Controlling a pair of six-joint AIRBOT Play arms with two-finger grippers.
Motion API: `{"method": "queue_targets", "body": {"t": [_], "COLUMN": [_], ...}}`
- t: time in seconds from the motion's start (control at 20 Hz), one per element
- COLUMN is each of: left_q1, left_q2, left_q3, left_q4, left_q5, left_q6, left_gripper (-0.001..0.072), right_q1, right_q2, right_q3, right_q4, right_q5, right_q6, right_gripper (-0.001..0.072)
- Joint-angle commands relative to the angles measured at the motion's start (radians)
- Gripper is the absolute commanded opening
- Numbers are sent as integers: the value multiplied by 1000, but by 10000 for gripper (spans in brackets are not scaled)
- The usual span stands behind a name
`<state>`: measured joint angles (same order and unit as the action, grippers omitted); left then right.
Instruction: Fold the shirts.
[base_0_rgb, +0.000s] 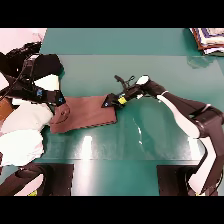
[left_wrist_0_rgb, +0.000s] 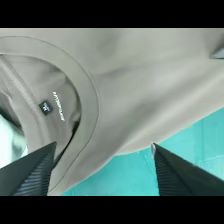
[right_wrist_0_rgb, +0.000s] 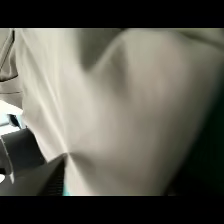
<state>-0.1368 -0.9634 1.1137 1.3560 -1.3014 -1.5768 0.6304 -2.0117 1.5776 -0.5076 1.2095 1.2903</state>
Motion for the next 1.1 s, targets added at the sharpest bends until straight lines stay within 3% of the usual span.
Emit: {"method": "queue_targets", "body": {"t": [0.0,0.05,0.1,0.15,0.4,0.6,1.05], "left_q1": [0,0,0,0,-13,-73,-264], "left_q2": [-1,-1,-1,-1,-1,-1,-3], "left_q3": [2,2,2,2,2,2,2], "left_q4": [-7,-7,-14,-23,-115,-160,-188], "left_q5": [5,5,8,12,35,80,262], "left_q6": [6,8,17,19,21,21,-19], "left_gripper": [638,341,141,48,28,28,28], "right_q1": [59,66,68,68,-27,-232,-1057], "right_q2": [-74,-78,-78,-77,31,257,753], "right_q3": [126,157,183,213,248,68,-454], "right_q4": [-15,-24,-43,-63,-238,-388,-461], "right_q5": [-13,-24,-35,-32,-12,-14,-151], "right_q6": [26,24,15,2,29,73,83], "right_gripper": [429,337,218,33,15,15,15]}}
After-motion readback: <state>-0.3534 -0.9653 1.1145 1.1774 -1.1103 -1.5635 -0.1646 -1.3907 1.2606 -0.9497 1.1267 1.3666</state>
